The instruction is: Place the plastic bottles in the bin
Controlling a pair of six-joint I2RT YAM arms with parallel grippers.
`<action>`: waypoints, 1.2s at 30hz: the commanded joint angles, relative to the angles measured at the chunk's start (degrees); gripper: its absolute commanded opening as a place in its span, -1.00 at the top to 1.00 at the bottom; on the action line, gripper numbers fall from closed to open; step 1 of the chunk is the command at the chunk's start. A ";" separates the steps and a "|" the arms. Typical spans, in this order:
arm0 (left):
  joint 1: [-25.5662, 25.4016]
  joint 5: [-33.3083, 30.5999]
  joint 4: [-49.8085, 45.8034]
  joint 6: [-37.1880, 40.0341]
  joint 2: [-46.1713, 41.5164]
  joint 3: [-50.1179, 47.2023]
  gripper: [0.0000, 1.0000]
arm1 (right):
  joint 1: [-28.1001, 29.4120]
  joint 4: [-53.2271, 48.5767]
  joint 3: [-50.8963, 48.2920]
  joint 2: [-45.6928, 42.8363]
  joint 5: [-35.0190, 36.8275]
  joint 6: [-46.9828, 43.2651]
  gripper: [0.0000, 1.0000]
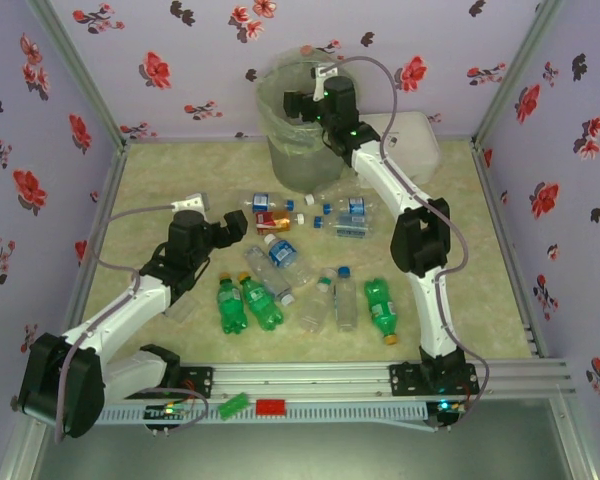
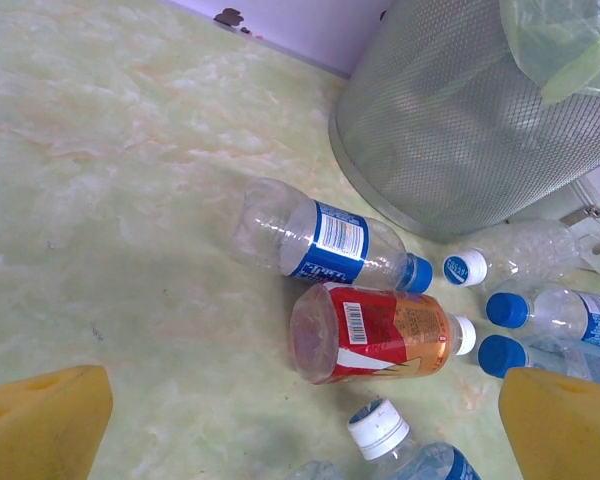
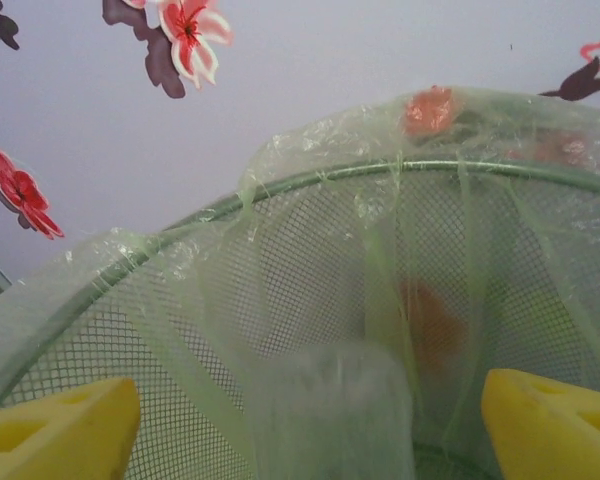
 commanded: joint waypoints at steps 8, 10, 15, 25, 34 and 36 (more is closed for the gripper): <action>0.47 -1.74 -2.83 0.54 -1.47 0.82 -0.99 | 1.98 -4.53 -4.73 -15.72 0.16 -4.67 -0.99; 0.39 -1.74 -2.59 0.24 -1.16 1.07 -0.99 | 2.86 -4.77 -8.80 -19.44 0.70 -5.58 -0.99; 0.47 -1.57 -1.43 -1.07 0.04 1.89 -0.99 | 5.75 -3.96 -22.78 -29.36 4.54 -7.34 -0.99; 0.40 0.19 -8.00 -1.36 2.02 6.18 -0.99 | 8.65 -6.46 -48.81 -44.65 7.49 -3.73 -0.99; -1.54 3.32 -30.75 3.60 0.19 10.59 -0.99 | 10.95 -0.44 -71.01 -47.77 8.73 9.09 -0.99; -2.70 3.34 -35.30 2.32 -0.60 10.41 -0.99 | 11.72 0.65 -73.38 -47.55 10.04 10.79 -0.99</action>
